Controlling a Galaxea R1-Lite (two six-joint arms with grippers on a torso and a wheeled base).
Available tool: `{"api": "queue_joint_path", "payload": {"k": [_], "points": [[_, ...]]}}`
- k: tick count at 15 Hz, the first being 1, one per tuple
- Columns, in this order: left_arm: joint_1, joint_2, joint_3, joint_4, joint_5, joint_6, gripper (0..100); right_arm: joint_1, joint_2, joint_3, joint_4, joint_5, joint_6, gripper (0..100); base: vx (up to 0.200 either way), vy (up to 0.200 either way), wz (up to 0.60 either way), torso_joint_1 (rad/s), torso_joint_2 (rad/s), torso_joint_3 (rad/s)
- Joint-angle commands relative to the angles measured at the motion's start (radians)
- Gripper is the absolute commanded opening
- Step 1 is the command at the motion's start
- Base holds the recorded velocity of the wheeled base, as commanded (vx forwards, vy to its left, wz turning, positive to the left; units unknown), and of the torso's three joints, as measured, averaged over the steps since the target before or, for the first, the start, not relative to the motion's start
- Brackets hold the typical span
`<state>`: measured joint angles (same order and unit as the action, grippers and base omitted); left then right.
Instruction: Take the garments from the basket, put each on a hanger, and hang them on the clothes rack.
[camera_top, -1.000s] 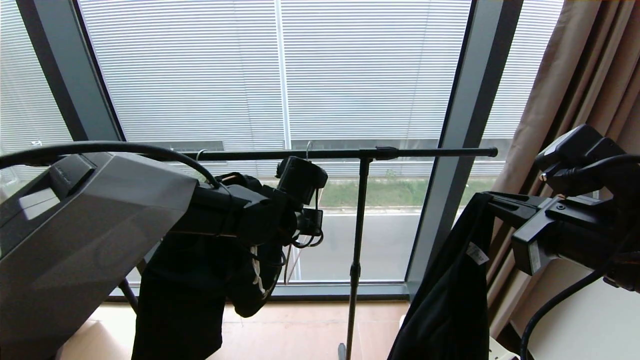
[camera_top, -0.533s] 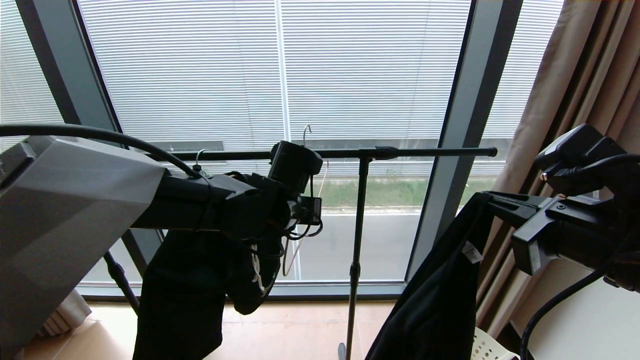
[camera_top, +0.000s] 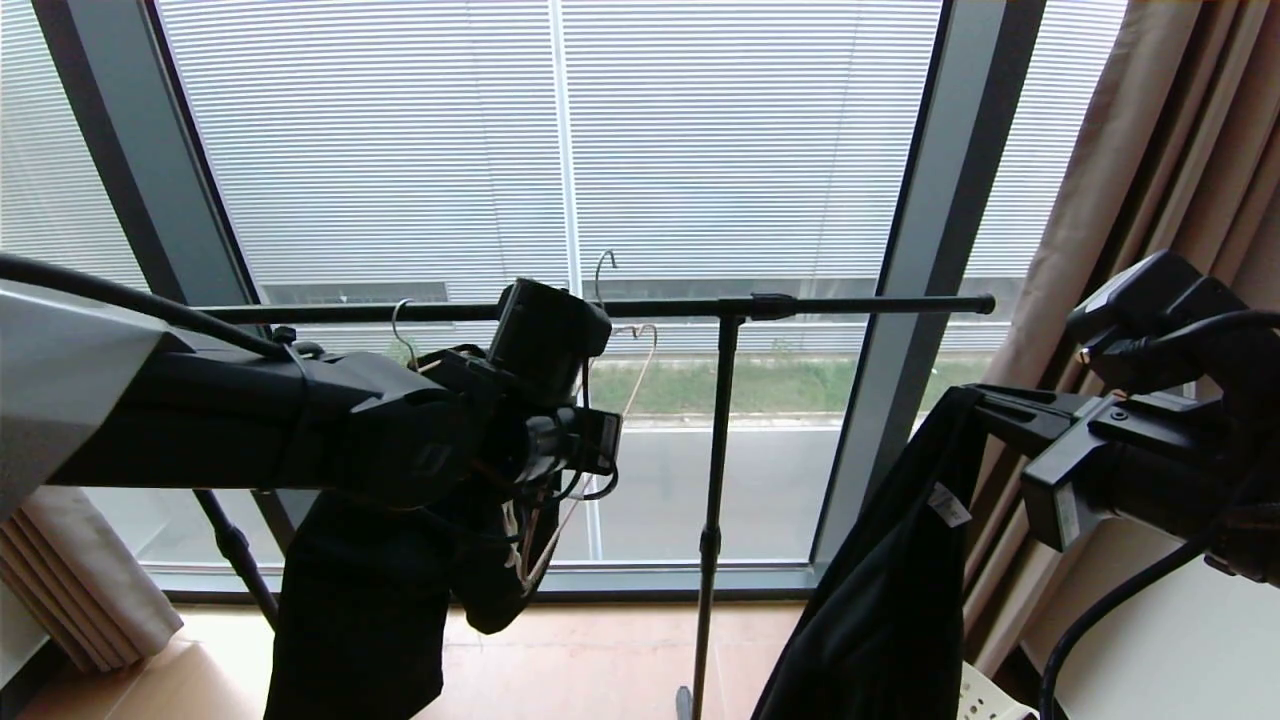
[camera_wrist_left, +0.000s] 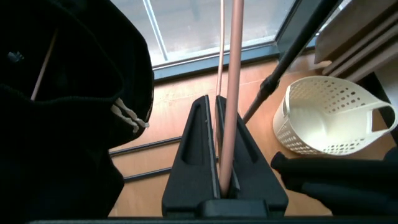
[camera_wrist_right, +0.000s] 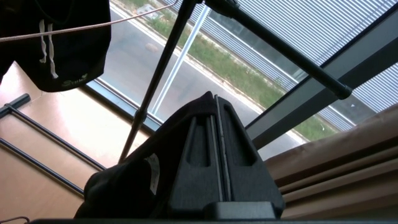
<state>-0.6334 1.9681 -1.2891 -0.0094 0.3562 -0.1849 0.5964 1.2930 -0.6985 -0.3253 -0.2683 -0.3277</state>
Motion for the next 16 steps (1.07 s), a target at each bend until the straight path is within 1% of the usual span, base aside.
{"api": "queue_joint_path", "payload": {"k": [1, 2, 4, 5, 7, 8, 10, 11, 12, 13, 15, 16], "points": [[0.001, -0.048, 0.044, 0.000, 0.000, 0.016, 0, 0.000, 0.002, 0.004, -0.001, 0.000, -0.001, 0, 0.000, 0.000, 0.00, 0.000, 0.00, 0.000], [0.001, -0.055, 0.062, 0.000, -0.002, 0.027, 0, 0.000, 0.002, 0.004, -0.001, 0.000, -0.001, 0, 0.000, 0.000, 0.00, 0.000, 0.00, 0.000], [0.001, -0.084, 0.099, 0.000, -0.034, 0.050, 0, 0.000, 0.002, 0.005, 0.000, 0.000, -0.001, 0, 0.000, 0.000, 0.00, 0.000, 0.00, 0.000], [0.003, -0.121, 0.129, 0.000, -0.083, 0.070, 0, 0.000, 0.002, 0.005, 0.000, 0.000, -0.001, 0, 0.000, 0.000, 0.00, 0.000, 0.00, 0.000], [0.008, -0.178, 0.180, -0.001, -0.117, 0.093, 0, -0.001, 0.003, 0.005, 0.000, -0.002, -0.001, 0, 0.000, 0.000, 0.00, 0.000, 0.00, 0.000], [0.011, -0.212, 0.209, -0.008, -0.132, 0.093, 0, -0.001, 0.011, 0.005, -0.001, -0.002, -0.001, 0, 0.000, 0.000, 0.00, 0.000, 0.00, 0.000], [0.020, -0.262, 0.277, -0.046, -0.163, 0.094, 0, -0.001, 0.022, 0.005, -0.001, -0.003, -0.001, 0, 0.000, 0.000, 0.00, 0.000, 0.00, 0.000], [0.021, -0.301, 0.349, -0.080, -0.187, 0.097, 0, -0.001, 0.023, 0.005, -0.001, -0.003, -0.001, 0, 0.000, 0.000, 0.00, 0.000, 0.00, 0.000], [0.021, -0.324, 0.387, -0.100, -0.192, 0.108, 0, -0.001, 0.023, 0.005, -0.001, -0.005, -0.001, 0, 0.000, 0.000, 0.00, 0.000, 0.00, 0.000], [0.034, -0.370, 0.455, -0.135, -0.206, 0.127, 0, -0.001, 0.035, 0.005, -0.001, -0.005, -0.001, 0, 0.000, 0.000, 0.00, 0.000, 0.00, 0.000], [0.044, -0.451, 0.582, -0.201, -0.263, 0.140, 0, -0.001, 0.049, 0.005, -0.001, -0.008, -0.001, 0, 0.000, 0.000, 0.00, 0.000, 0.00, 0.000], [0.044, -0.459, 0.594, -0.208, -0.269, 0.143, 0, -0.001, 0.051, 0.005, -0.001, -0.008, -0.001, 0, 0.000, 0.000, 0.00, 0.000, 0.00, 0.000]]}}
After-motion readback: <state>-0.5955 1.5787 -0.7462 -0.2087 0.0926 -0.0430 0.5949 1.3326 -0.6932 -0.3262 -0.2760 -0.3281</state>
